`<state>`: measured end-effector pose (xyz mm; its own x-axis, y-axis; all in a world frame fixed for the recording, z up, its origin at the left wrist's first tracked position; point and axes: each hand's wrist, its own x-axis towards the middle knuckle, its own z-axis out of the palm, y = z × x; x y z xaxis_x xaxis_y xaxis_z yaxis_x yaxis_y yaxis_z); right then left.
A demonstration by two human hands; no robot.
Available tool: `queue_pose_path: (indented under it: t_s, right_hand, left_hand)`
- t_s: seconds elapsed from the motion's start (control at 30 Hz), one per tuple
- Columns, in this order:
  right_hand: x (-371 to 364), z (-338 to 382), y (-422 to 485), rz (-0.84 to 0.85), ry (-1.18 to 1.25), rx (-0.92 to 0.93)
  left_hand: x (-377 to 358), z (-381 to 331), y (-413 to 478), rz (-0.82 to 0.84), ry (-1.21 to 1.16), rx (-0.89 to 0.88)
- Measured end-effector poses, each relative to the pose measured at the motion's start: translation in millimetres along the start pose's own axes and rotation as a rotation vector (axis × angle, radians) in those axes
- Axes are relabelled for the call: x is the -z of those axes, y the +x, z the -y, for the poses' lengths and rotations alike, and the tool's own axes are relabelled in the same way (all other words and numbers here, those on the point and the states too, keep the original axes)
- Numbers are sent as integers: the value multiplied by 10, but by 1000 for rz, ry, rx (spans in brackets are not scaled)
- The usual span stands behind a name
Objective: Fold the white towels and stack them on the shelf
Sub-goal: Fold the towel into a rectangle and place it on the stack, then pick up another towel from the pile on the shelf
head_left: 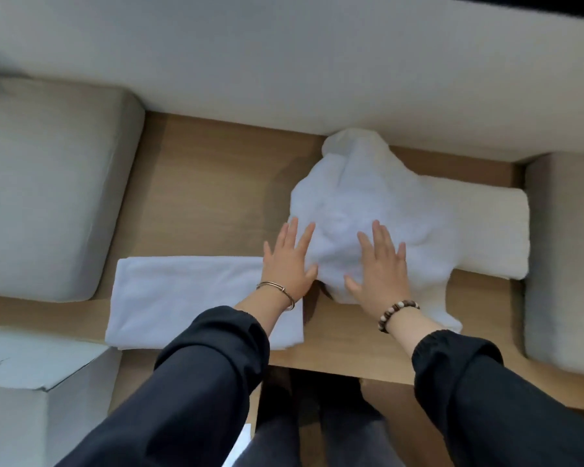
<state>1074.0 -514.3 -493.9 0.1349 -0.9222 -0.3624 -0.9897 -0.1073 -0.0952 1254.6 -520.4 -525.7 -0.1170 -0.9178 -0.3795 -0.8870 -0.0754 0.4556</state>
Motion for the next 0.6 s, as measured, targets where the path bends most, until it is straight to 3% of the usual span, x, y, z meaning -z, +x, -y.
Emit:
queue_pose_path:
  t_s: [0.1, 0.17, 0.3, 0.37, 0.6]
  right_hand:
    - [93, -496, 180, 53, -17, -135]
    - [110, -783, 320, 127, 0, -153]
    - [-20, -1021, 551, 335, 15, -33]
    - [-123, -1020, 669, 351, 31, 17]
    - [-216, -1131, 786, 42, 88, 176]
  left_hand:
    - [-17, -411, 333, -80, -480, 358]
    - [-51, -525, 533, -103, -624, 434]
    - [-207, -590, 711, -36, -561, 475]
    - [-287, -583, 759, -18, -446, 477]
    - [-242, -547, 834, -110, -251, 571]
